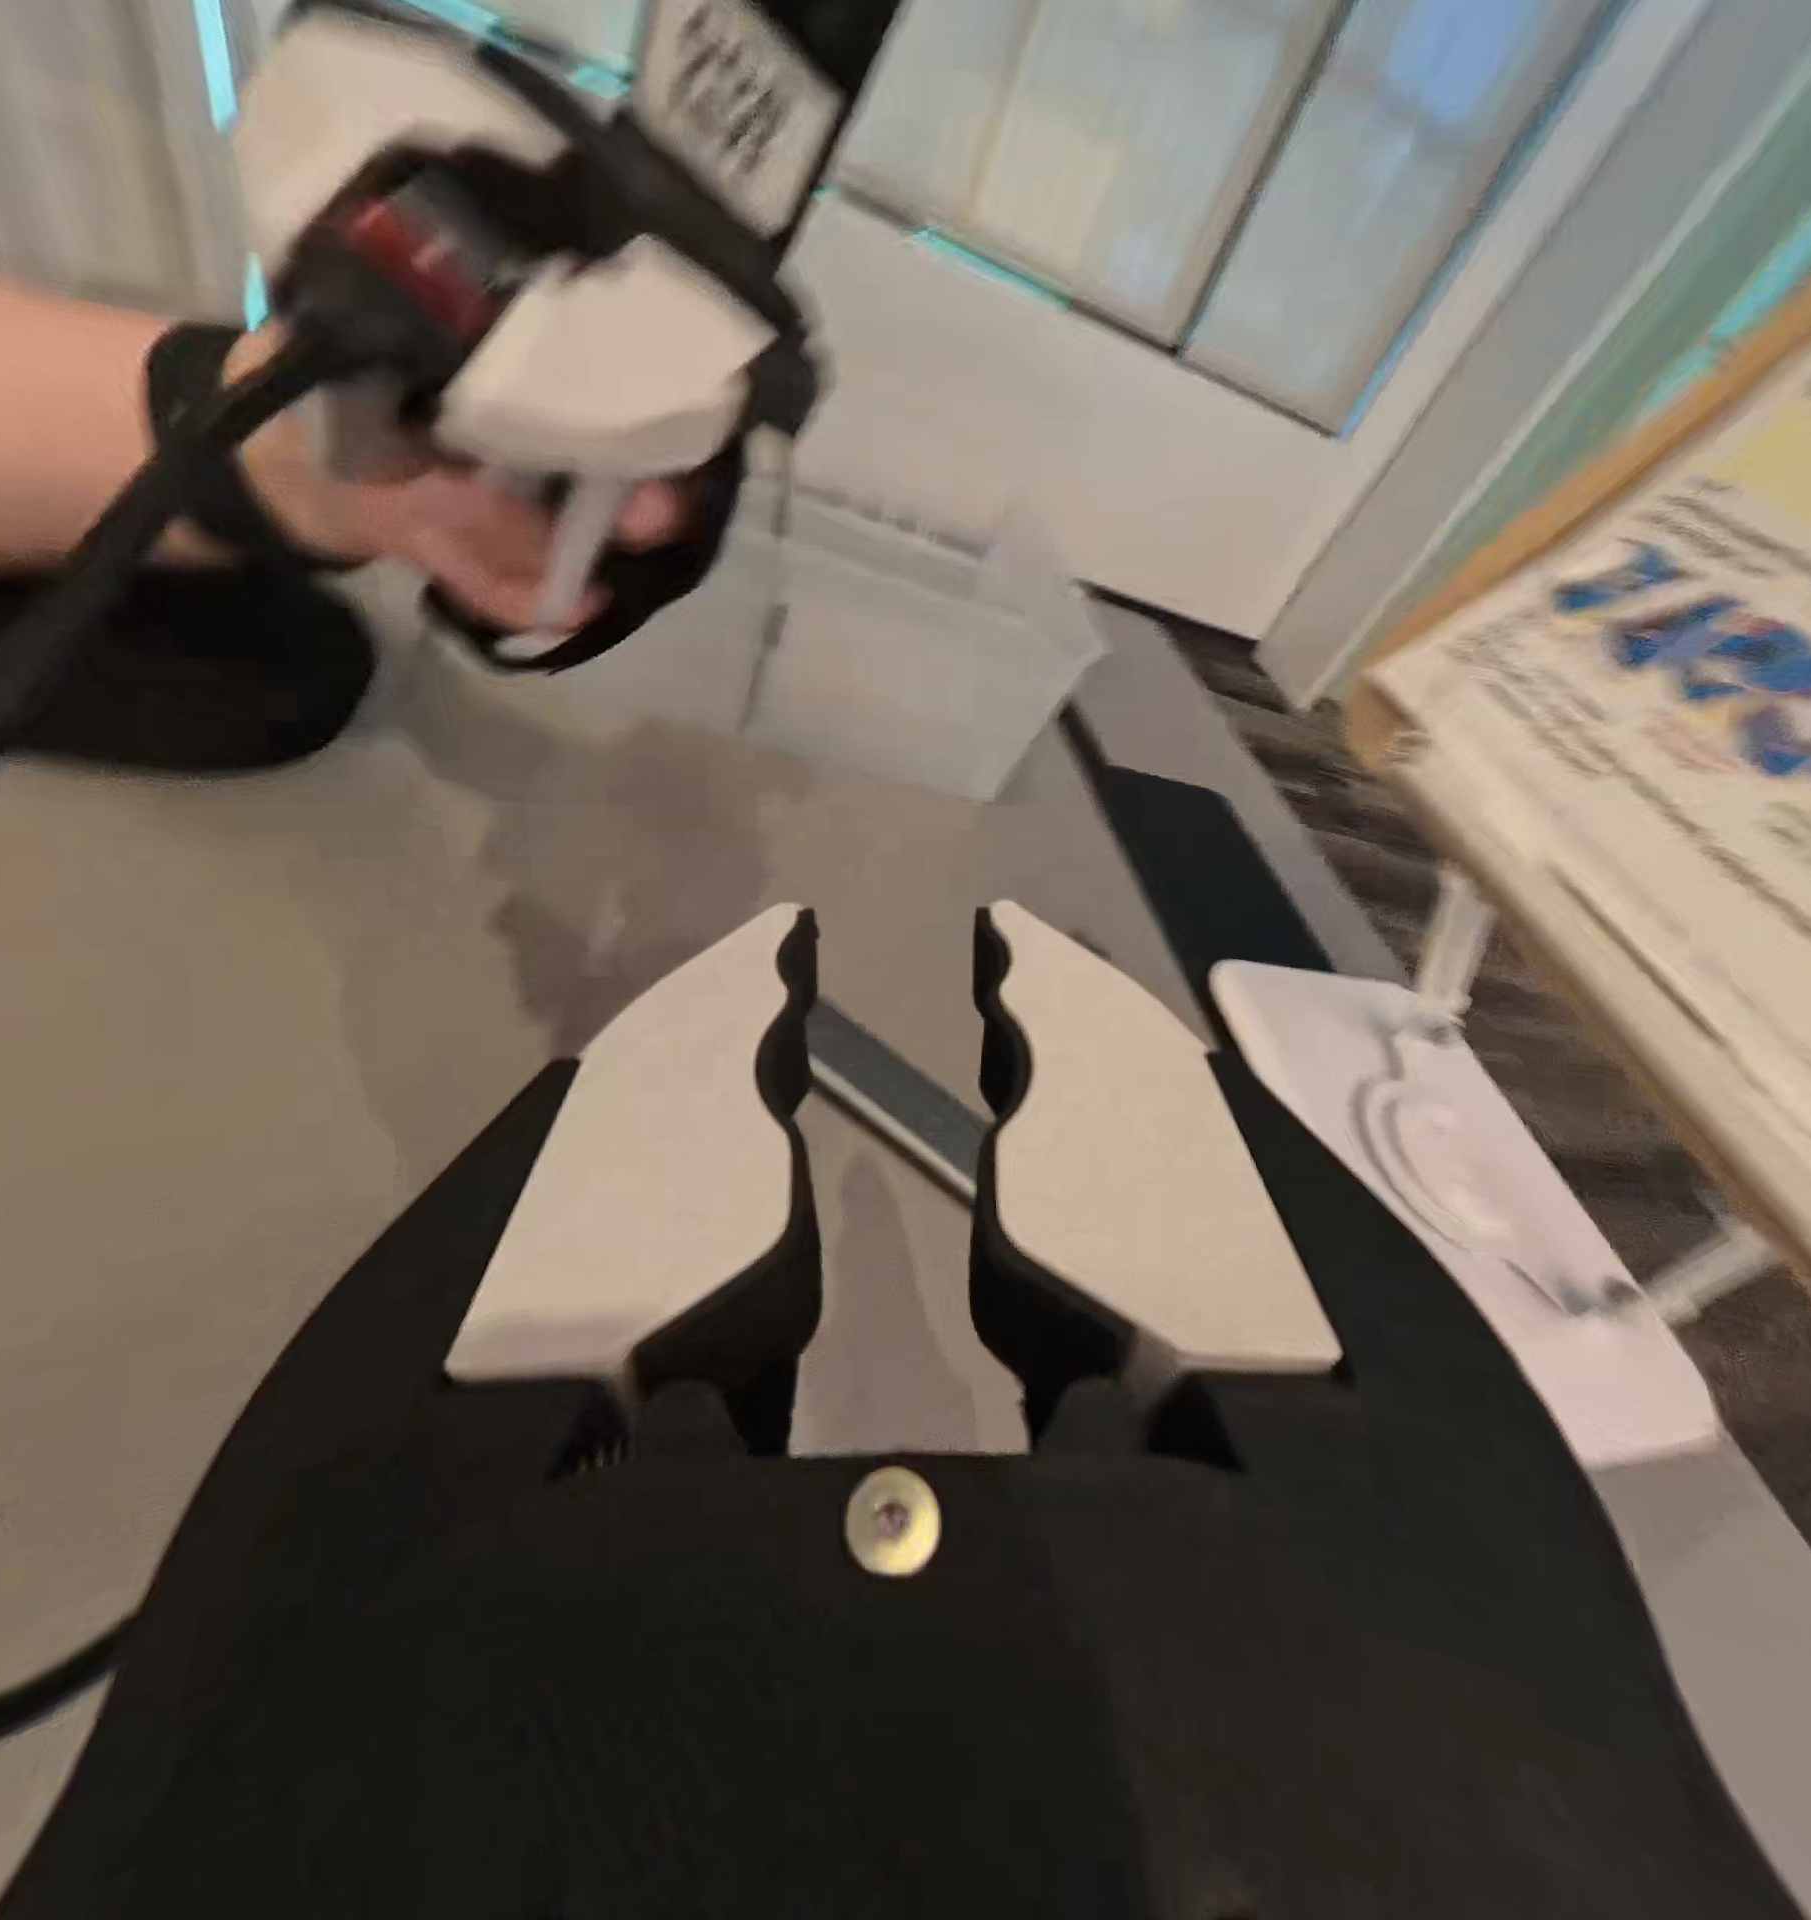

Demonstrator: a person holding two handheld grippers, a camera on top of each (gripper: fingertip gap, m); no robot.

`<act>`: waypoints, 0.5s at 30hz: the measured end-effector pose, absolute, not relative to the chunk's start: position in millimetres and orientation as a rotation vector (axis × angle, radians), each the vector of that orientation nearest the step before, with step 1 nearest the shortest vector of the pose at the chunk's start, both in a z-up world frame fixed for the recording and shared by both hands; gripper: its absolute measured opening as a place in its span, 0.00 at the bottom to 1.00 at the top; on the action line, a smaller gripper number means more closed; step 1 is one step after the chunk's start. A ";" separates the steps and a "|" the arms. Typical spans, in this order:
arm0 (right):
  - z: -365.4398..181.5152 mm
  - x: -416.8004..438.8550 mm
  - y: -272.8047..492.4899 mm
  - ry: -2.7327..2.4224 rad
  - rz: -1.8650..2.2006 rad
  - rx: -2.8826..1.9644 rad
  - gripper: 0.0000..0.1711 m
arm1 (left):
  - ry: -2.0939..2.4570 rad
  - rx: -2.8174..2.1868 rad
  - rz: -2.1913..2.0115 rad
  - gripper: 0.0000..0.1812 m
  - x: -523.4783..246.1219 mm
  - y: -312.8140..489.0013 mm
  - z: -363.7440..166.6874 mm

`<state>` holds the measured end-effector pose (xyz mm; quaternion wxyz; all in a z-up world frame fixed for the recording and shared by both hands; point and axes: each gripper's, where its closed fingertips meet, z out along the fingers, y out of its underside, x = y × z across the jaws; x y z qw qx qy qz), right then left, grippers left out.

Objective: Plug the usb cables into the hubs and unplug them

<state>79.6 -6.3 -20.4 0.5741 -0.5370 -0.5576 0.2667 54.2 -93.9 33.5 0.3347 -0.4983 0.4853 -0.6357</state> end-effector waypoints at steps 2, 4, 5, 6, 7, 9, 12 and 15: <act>-28.6 58.1 -27.6 -1.396 0.680 -1.196 0.17 | 1.217 -1.293 -1.604 0.08 48.6 -83.9 36.1; -12.1 42.3 -44.0 -1.346 0.842 -1.169 0.15 | 1.152 -1.272 -1.580 0.08 40.1 -73.9 41.8; -0.7 37.8 -51.5 -1.300 0.962 -1.161 0.15 | 1.126 -1.268 -1.567 0.07 36.1 -69.4 43.7; 10.7 35.5 -58.0 -1.247 1.102 -1.159 0.15 | 1.108 -1.271 -1.540 0.08 33.0 -65.1 43.9; 21.3 34.8 -62.9 -1.192 1.246 -1.159 0.15 | 1.105 -1.277 -1.509 0.08 30.9 -62.2 42.8; 38.2 36.1 -64.5 -1.077 1.473 -1.174 0.15 | 1.101 -1.311 -1.425 0.08 29.5 -55.2 37.6; 48.0 39.1 -49.8 -0.905 1.585 -1.233 0.13 | 1.093 -1.330 -1.319 0.07 30.7 -48.7 32.8; 42.9 39.9 -39.7 -0.871 1.519 -1.286 0.09 | 1.103 -1.347 -1.279 0.07 33.2 -47.0 28.8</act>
